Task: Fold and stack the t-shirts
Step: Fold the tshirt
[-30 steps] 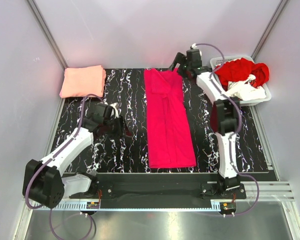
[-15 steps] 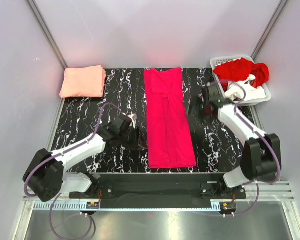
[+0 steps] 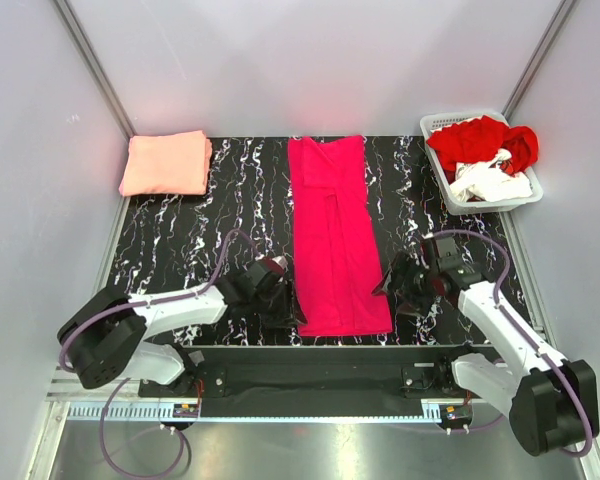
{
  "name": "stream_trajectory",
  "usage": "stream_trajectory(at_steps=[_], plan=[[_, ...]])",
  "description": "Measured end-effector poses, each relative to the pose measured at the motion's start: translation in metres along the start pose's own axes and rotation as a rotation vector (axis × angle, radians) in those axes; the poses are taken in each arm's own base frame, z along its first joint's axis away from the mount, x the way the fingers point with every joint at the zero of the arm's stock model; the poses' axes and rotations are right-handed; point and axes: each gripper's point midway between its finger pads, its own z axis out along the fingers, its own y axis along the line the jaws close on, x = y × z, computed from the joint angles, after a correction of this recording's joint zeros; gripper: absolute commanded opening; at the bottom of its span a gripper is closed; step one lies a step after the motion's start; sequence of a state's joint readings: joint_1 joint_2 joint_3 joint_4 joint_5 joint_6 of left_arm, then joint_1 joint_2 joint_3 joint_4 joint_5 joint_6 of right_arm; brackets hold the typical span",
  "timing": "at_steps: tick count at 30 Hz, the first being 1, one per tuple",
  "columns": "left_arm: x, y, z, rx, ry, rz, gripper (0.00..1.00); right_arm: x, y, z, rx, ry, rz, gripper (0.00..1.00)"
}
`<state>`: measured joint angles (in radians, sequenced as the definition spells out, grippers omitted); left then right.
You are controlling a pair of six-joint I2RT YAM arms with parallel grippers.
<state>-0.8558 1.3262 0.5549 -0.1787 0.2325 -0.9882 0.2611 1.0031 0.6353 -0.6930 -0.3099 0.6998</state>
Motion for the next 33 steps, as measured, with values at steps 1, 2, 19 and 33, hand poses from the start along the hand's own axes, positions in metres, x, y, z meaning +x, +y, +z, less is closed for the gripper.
stream_trajectory(at_steps=[1, 2, 19, 33], plan=[[0.002, 0.0, 0.002, -0.002, 0.003, -0.002, 0.46, 0.005, -0.005, 0.003, 0.009, 0.017, 0.01, 0.81], [0.003, -0.001, 0.005, -0.003, 0.006, -0.004, 0.44, 0.011, -0.011, 0.006, 0.021, 0.034, 0.02, 0.8], [0.012, 0.002, 0.017, -0.029, -0.002, -0.037, 0.25, 0.056, -0.057, 0.032, 0.116, 0.178, 0.111, 0.54], [0.012, 0.003, 0.019, -0.017, -0.011, -0.055, 0.21, 0.053, -0.054, 0.035, 0.112, 0.165, 0.135, 0.42]])
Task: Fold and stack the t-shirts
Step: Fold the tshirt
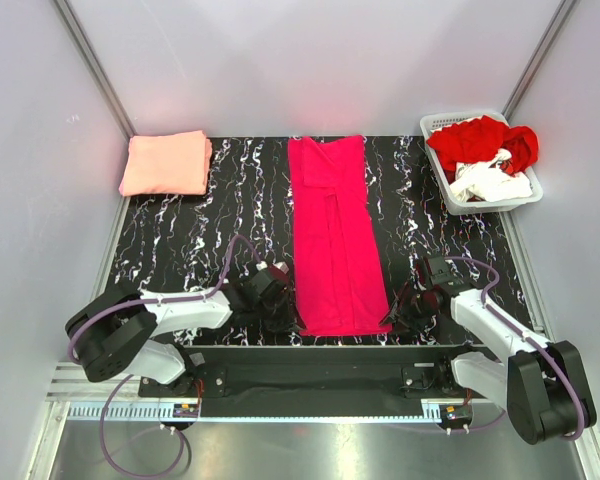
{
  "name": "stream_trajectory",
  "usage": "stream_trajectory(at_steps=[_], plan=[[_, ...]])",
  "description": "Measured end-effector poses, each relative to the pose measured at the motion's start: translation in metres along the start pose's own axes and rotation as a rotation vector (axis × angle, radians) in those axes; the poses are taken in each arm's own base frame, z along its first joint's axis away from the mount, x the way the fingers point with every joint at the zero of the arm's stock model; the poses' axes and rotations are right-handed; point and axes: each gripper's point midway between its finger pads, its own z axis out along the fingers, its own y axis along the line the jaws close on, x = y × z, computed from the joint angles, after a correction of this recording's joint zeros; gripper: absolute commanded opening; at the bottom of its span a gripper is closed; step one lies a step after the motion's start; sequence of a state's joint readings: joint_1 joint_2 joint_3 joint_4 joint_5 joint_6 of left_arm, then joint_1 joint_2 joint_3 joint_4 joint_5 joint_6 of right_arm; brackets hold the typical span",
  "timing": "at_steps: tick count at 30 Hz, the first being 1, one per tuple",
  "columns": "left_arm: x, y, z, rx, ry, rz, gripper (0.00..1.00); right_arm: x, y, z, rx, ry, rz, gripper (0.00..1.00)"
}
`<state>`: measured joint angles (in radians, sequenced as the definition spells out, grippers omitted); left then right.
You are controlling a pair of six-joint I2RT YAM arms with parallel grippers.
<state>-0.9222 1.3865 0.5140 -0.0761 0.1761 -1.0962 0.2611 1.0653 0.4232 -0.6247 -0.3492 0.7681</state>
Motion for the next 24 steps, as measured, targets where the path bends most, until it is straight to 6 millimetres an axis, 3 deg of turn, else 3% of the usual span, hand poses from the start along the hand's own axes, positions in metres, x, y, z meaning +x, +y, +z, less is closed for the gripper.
stream_trajectory(at_steps=[4, 7, 11, 18, 24], plan=[[0.0, 0.0, -0.001, 0.0, -0.002, -0.001, 0.19, 0.0, 0.0, 0.0, 0.0, 0.0, 0.002, 0.13], [0.001, 0.003, -0.002, 0.001, -0.006, -0.004, 0.16, 0.0, 0.0, 0.0, -0.002, -0.003, 0.009, 0.0], [0.0, 0.002, -0.004, 0.004, -0.012, -0.007, 0.0, -0.001, 0.002, -0.001, -0.009, -0.008, 0.006, 0.0], [0.002, 0.003, -0.007, -0.002, -0.016, -0.004, 0.0, 0.001, 0.005, -0.007, -0.039, -0.019, -0.017, 0.0], [0.023, -0.004, -0.02, -0.02, 0.006, 0.036, 0.0, 0.014, 0.007, -0.027, -0.083, -0.035, -0.045, 0.0]])
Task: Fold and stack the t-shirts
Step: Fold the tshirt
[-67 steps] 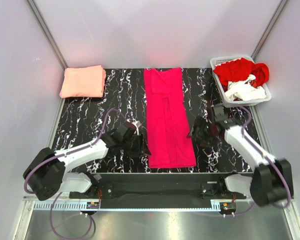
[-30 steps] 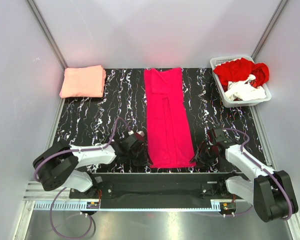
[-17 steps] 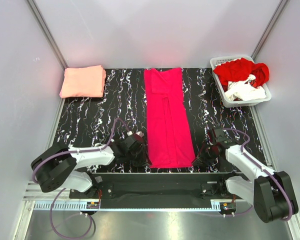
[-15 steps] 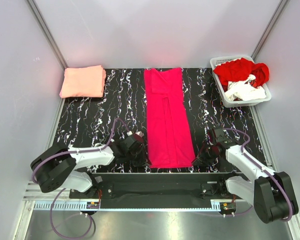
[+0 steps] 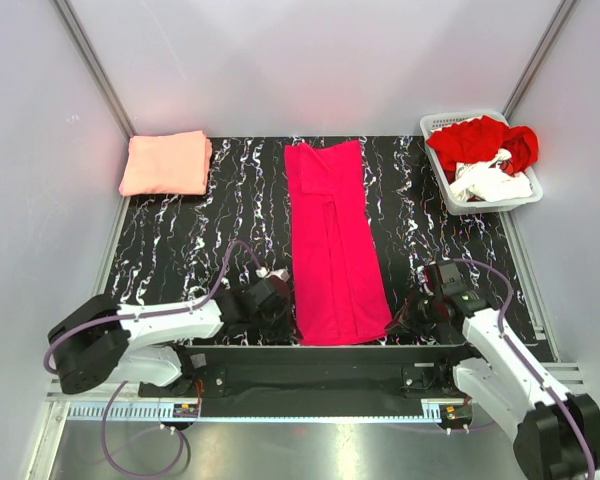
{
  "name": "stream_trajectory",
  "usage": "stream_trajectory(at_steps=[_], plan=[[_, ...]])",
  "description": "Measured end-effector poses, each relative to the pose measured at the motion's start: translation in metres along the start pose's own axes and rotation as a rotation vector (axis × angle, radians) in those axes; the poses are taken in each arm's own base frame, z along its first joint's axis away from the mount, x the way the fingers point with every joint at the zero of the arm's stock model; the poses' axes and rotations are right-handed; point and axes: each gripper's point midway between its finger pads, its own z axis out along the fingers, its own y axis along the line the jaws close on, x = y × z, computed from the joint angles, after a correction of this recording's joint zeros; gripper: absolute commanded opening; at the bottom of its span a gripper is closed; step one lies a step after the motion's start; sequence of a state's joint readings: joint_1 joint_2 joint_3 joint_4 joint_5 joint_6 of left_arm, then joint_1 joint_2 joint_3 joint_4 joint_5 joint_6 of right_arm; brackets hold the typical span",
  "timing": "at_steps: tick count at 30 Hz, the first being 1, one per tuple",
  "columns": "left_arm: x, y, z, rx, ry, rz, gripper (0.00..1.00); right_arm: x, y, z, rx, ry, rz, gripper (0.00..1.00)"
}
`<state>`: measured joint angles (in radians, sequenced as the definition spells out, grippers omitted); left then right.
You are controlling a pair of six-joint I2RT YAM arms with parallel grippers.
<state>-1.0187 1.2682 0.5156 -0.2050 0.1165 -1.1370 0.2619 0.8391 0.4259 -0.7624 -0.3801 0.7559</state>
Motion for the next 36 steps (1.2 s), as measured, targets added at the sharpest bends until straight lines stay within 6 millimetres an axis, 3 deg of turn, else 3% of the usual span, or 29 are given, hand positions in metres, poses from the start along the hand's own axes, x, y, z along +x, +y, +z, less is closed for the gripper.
stream_trajectory(at_steps=[3, 6, 10, 14, 20, 25, 36], plan=[[0.004, -0.013, -0.016, 0.015, -0.004, 0.012, 0.0, 0.005, 0.008, -0.015, -0.035, -0.003, -0.011, 0.0], [-0.005, -0.029, -0.035, 0.03, -0.037, 0.012, 0.0, 0.004, 0.023, -0.031, -0.069, -0.007, -0.023, 0.0], [-0.032, -0.055, -0.057, 0.046, -0.095, 0.01, 0.0, -0.01, 0.052, -0.052, -0.096, -0.023, -0.048, 0.0], [-0.073, -0.063, -0.068, 0.022, -0.152, -0.008, 0.0, -0.042, 0.09, -0.066, -0.104, -0.052, -0.106, 0.0], [-0.137, -0.071, -0.072, -0.016, -0.199, -0.008, 0.0, -0.091, 0.126, -0.059, -0.081, -0.084, -0.172, 0.0], [-0.186, -0.071, -0.062, -0.042, -0.201, -0.006, 0.0, -0.138, 0.156, -0.045, -0.061, -0.125, -0.222, 0.0], [-0.259, -0.06, -0.045, -0.095, -0.181, 0.009, 0.0, -0.213, 0.189, -0.01, -0.023, -0.171, -0.254, 0.0]])
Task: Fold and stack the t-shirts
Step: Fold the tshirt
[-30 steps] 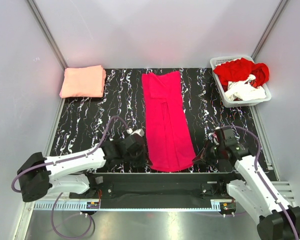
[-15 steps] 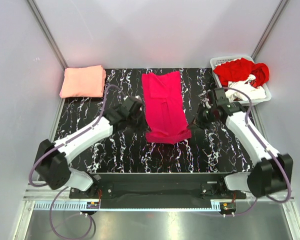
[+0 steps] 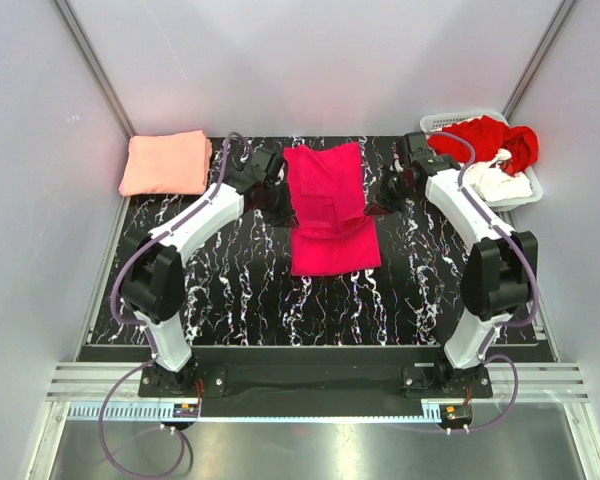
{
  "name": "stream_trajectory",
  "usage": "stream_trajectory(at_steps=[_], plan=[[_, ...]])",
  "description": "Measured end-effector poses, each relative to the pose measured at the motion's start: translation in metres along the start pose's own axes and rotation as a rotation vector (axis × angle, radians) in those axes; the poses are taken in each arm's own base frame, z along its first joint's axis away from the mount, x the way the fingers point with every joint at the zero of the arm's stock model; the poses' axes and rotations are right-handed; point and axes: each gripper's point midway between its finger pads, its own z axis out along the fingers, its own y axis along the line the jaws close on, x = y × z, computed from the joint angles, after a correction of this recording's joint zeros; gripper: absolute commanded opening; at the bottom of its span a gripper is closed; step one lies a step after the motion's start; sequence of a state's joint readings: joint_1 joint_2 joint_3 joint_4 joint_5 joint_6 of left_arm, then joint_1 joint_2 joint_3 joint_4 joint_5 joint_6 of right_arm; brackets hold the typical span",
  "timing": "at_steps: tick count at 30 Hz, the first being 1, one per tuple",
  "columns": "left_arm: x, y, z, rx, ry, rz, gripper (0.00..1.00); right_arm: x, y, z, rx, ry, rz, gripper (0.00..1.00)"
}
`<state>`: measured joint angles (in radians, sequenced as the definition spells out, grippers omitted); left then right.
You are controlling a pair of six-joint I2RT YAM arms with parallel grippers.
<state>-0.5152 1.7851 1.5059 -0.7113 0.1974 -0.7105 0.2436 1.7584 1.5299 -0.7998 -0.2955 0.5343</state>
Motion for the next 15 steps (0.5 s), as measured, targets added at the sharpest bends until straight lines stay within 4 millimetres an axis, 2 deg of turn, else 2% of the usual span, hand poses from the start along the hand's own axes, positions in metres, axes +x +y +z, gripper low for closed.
stream_trajectory(at_steps=[7, 15], plan=[[-0.033, -0.002, 0.012, 0.013, -0.001, 0.012, 0.0, -0.033, -0.003, 0.018, 0.022, -0.024, 0.015, 0.0], [-0.049, 0.008, 0.044, 0.011, 0.048, 0.007, 0.0, -0.048, -0.017, 0.044, 0.049, -0.002, 0.041, 0.0]])
